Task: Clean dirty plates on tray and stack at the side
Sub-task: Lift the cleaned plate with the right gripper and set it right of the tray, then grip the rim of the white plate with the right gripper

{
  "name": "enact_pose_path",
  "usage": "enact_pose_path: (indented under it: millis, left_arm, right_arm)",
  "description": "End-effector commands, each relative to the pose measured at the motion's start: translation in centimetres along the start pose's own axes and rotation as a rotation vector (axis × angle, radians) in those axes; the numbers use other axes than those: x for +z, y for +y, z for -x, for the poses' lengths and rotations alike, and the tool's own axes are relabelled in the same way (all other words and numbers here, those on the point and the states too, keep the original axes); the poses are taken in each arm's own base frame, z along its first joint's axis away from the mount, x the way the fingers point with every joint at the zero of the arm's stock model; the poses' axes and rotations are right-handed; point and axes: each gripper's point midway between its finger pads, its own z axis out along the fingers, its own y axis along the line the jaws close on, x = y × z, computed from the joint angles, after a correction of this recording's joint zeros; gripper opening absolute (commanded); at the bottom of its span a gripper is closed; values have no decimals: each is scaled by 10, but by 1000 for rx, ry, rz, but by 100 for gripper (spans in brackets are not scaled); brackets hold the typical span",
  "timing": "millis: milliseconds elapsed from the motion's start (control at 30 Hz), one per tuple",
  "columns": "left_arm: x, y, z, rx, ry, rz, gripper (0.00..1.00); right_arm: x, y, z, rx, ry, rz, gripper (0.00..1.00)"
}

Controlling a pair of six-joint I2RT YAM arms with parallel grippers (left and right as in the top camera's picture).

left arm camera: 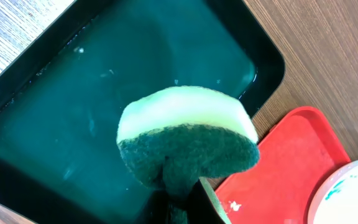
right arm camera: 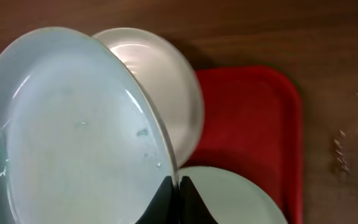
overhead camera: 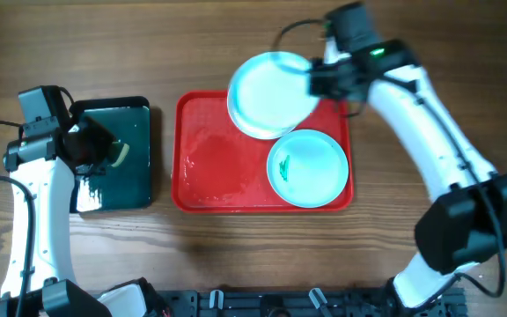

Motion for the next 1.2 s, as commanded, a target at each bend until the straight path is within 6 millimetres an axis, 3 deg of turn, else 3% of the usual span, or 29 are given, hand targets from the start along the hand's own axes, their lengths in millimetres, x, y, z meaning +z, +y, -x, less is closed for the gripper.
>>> enact_pose_path:
  millis: [0,100,133,200,300,433,467,500,533,633,700,867,900,933,1000,1067,1167]
  left_arm:
    - [2,0,-2,-13,11,-6,4]
    - [2,0,-2,-12,10,-7,4]
    - [2,-1,-1,-12,9,-8,4]
    - [2,-1,-1,-11,7,-9,4]
    - [2,-1,-1,-11,8,-9,4]
    - [2,-1,-2,-12,10,-8,4]
    - [2,-1,-2,-12,10,-7,4]
    - [2,-1,-2,-12,10,-8,4]
    - [2,-1,-2,-12,10,-8,4]
    - [2,-3,-3,-12,17,-21,4]
    - [2,-5,-4,-10,21,-28,4]
    - [4,-6,-5,-6,25,-27,4]
    - [5,-7,-5,0,25,-30,4]
    - [5,-9,-6,5,26,-32,4]
    - [5,-10,-7,10,28,-33,4]
    - [5,-11,-8,12,30,-34,4]
    - [5,-11,-8,12,30,-33,4]
  right_arm:
    - [-21,-59,18,163,10,45,4]
    - [-33,-137,28,318,-27,-89,4]
    - [-35,-168,25,405,-38,-162,4]
    - [-30,-210,11,512,-41,-294,4]
    - [-13,-240,-2,539,-64,-388,4]
    - [7,-248,-12,537,-71,-390,5]
    - [9,-247,-11,537,-75,-381,22]
    - [10,-243,-10,536,-74,-359,39]
    - [13,-236,-7,507,-69,-308,43]
    - [21,-191,6,340,-51,-64,44]
    - [26,-145,11,218,-46,98,55]
    - [44,-46,6,-65,-67,181,74]
    - [50,-28,7,-111,-95,158,88]
    - [57,-13,7,-114,-120,127,96]
    - [70,1,3,-70,-138,79,96]
    - [96,14,-8,0,-126,48,86]
    - [120,9,-20,56,-100,-10,82]
